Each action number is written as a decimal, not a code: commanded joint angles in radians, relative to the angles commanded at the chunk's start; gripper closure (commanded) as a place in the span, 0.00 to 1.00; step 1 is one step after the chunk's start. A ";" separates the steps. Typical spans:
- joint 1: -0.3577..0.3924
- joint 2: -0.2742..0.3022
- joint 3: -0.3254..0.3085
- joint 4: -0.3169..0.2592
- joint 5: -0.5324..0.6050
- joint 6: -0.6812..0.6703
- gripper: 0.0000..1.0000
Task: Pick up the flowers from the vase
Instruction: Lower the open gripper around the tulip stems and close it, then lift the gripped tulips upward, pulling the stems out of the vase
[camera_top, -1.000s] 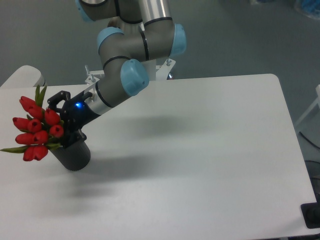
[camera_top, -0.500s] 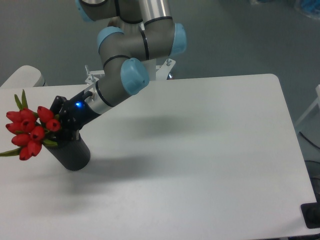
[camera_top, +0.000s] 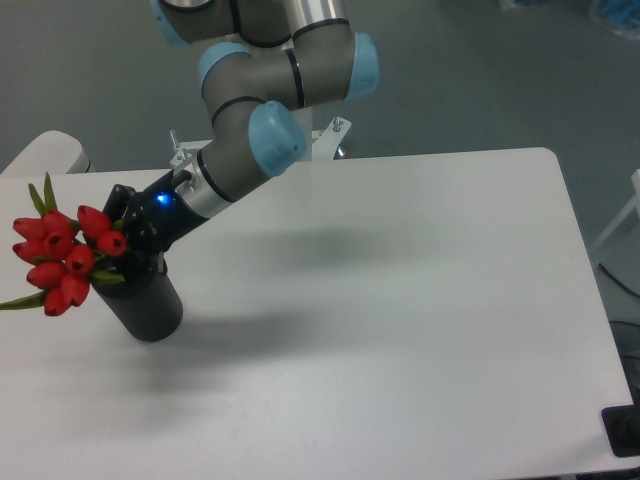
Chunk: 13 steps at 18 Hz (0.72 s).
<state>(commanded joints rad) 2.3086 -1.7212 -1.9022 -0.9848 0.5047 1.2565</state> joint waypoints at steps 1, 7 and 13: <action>0.009 0.008 0.003 0.000 -0.003 -0.009 1.00; 0.040 0.029 0.015 0.000 -0.106 -0.031 1.00; 0.063 0.029 0.035 0.000 -0.183 -0.032 1.00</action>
<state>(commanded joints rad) 2.3715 -1.6920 -1.8669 -0.9848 0.3222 1.2241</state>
